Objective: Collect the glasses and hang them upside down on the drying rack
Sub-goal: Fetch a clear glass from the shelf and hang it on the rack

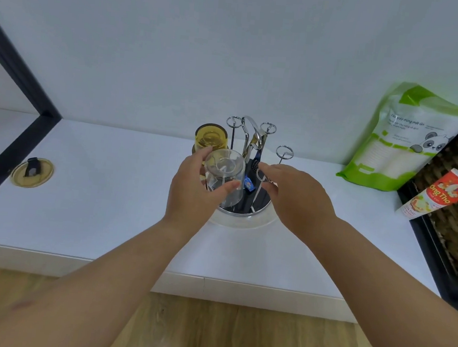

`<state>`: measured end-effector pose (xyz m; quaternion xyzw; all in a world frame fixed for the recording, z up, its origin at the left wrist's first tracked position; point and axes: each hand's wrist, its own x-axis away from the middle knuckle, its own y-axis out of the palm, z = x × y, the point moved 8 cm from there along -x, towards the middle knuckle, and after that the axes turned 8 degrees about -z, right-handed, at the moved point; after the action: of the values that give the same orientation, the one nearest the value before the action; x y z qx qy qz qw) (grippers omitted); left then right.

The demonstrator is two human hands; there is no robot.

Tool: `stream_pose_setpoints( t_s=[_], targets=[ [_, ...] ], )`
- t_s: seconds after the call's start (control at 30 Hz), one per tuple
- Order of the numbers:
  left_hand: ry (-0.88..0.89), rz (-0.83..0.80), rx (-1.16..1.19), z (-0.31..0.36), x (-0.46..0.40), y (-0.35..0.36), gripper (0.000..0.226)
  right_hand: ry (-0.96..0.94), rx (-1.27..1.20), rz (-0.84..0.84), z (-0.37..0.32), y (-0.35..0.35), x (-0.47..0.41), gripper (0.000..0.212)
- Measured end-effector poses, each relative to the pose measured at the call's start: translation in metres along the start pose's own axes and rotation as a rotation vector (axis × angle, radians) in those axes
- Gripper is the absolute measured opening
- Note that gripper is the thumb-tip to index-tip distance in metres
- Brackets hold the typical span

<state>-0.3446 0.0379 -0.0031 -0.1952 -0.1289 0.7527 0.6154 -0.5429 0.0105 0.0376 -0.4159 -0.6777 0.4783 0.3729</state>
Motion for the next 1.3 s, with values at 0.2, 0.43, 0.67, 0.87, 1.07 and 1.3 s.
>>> stream_pose_setpoints(
  t_s=[0.2, 0.43, 0.67, 0.87, 1.07, 1.3],
  targets=[
    [0.01, -0.009, -0.022, -0.002, 0.002, 0.003, 0.087, 0.004, -0.023, 0.01, 0.001, 0.001, 0.004, 0.043],
    [0.015, 0.015, 0.008, -0.002, 0.005, 0.004, 0.082, 0.01, -0.102, 0.045, 0.0, 0.001, 0.007, 0.046],
    [0.018, 0.01, 0.032, -0.002, 0.005, 0.005, 0.083, 0.005, -0.131, 0.068, 0.0, -0.001, 0.007, 0.049],
    [0.021, 0.004, 0.032, -0.003, 0.005, 0.002, 0.082, 0.017, -0.131, 0.07, -0.001, -0.006, 0.004, 0.044],
    [0.029, -0.024, 0.004, -0.007, 0.002, -0.007, 0.078, 0.012, -0.105, 0.073, -0.005, -0.003, 0.003, 0.037],
    [0.01, -0.029, -0.019, -0.011, -0.002, -0.022, 0.071, -0.024, -0.084, 0.096, -0.022, -0.001, 0.003, 0.035]
  ],
)
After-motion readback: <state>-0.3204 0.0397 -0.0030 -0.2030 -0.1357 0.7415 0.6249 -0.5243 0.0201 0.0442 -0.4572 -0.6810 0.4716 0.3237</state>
